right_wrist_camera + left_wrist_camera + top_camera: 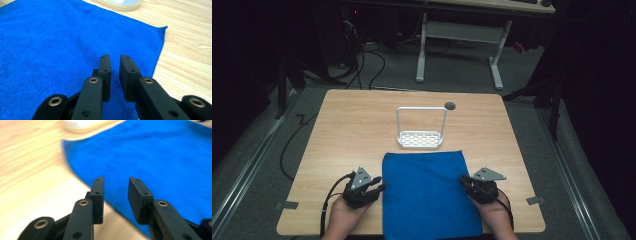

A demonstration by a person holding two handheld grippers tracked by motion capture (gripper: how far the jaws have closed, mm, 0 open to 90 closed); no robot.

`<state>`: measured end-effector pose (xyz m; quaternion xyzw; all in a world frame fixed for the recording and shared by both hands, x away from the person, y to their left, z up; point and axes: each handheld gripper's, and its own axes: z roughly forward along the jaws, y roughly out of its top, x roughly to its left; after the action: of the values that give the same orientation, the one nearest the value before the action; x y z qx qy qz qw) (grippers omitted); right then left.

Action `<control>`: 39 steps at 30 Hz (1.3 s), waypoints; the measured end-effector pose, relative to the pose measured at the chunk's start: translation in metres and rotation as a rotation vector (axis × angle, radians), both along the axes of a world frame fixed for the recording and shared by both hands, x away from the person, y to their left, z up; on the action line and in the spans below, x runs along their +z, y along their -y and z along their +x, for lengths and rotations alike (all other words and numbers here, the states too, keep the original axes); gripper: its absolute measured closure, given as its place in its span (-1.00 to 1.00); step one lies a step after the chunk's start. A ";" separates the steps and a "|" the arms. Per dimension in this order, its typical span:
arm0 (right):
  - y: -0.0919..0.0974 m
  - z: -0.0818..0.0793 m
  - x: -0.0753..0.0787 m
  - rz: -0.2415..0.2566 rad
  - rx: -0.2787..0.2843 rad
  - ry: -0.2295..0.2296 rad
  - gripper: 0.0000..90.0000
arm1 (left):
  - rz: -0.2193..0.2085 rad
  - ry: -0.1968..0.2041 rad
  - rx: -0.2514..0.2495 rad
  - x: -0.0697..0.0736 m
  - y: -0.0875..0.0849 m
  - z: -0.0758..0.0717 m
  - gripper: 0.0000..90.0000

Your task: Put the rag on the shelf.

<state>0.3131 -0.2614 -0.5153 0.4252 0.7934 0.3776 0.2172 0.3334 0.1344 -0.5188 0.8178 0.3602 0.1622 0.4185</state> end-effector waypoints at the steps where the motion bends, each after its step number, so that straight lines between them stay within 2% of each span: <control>1: 0.000 0.000 0.000 0.005 -0.001 0.001 0.76 | 0.000 0.000 0.000 0.000 0.000 0.000 0.39; 2: 0.001 0.000 0.001 0.008 0.001 0.003 0.75 | 0.035 0.012 0.041 -0.003 0.002 0.009 0.35; 3: 0.002 -0.001 0.001 0.016 -0.002 0.002 0.75 | 0.035 0.012 0.041 -0.003 0.002 0.009 0.33; 4: 0.003 -0.001 0.002 0.027 -0.002 0.002 0.74 | 0.036 0.008 0.077 -0.005 0.004 0.020 0.30; 5: 0.003 -0.001 0.002 0.027 -0.002 0.002 0.74 | 0.036 0.008 0.077 -0.005 0.004 0.020 0.28; 7: 0.005 0.000 0.001 0.042 -0.005 -0.003 0.73 | 0.032 0.003 0.105 -0.006 0.008 0.034 0.24; 8: 0.006 0.000 0.001 0.049 -0.005 -0.005 0.73 | 0.027 0.002 0.124 -0.007 0.012 0.045 0.22; 11: 0.006 -0.001 0.001 0.054 -0.003 -0.008 0.72 | 0.029 -0.010 0.142 -0.008 0.018 0.062 0.19; 12: 0.006 -0.001 0.001 0.054 -0.003 -0.008 0.72 | 0.029 -0.010 0.142 -0.008 0.018 0.062 0.18; 14: 0.006 -0.001 0.001 0.056 0.002 -0.008 0.72 | 0.031 -0.022 0.158 -0.011 0.024 0.075 0.18; 17: 0.006 -0.001 0.000 0.058 0.004 -0.009 0.72 | 0.031 -0.034 0.155 -0.014 0.029 0.085 0.18; 19: 0.006 -0.001 0.000 0.061 0.004 -0.011 0.72 | 0.018 -0.041 0.160 -0.015 0.029 0.087 0.21; 20: 0.006 -0.001 0.000 0.064 0.004 -0.013 0.72 | -0.001 -0.053 0.163 -0.015 0.026 0.090 0.30; 22: 0.006 0.000 0.000 0.064 0.007 -0.012 0.72 | -0.009 -0.058 0.159 -0.015 0.025 0.090 0.39; 26: 0.006 0.001 -0.001 0.066 0.009 -0.017 0.72 | -0.003 -0.053 0.156 -0.015 0.026 0.089 0.55; 31: 0.005 0.004 -0.003 0.068 0.000 -0.024 0.65 | -0.019 -0.045 0.145 -0.015 0.025 0.089 0.76; 34: 0.007 0.006 -0.003 0.071 -0.022 -0.012 0.57 | -0.027 -0.028 0.139 -0.014 0.026 0.087 0.83; 37: 0.007 0.011 -0.004 0.063 -0.053 0.006 0.43 | -0.066 -0.027 0.133 -0.014 0.022 0.086 0.87; 39: 0.007 0.017 -0.005 0.068 -0.077 -0.004 0.36 | -0.066 -0.027 0.127 -0.014 0.022 0.086 0.88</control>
<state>0.3302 -0.2681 -0.5204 0.4631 0.7637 0.3949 0.2156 0.4197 0.1124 -0.5326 0.7812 0.4220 0.1656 0.4292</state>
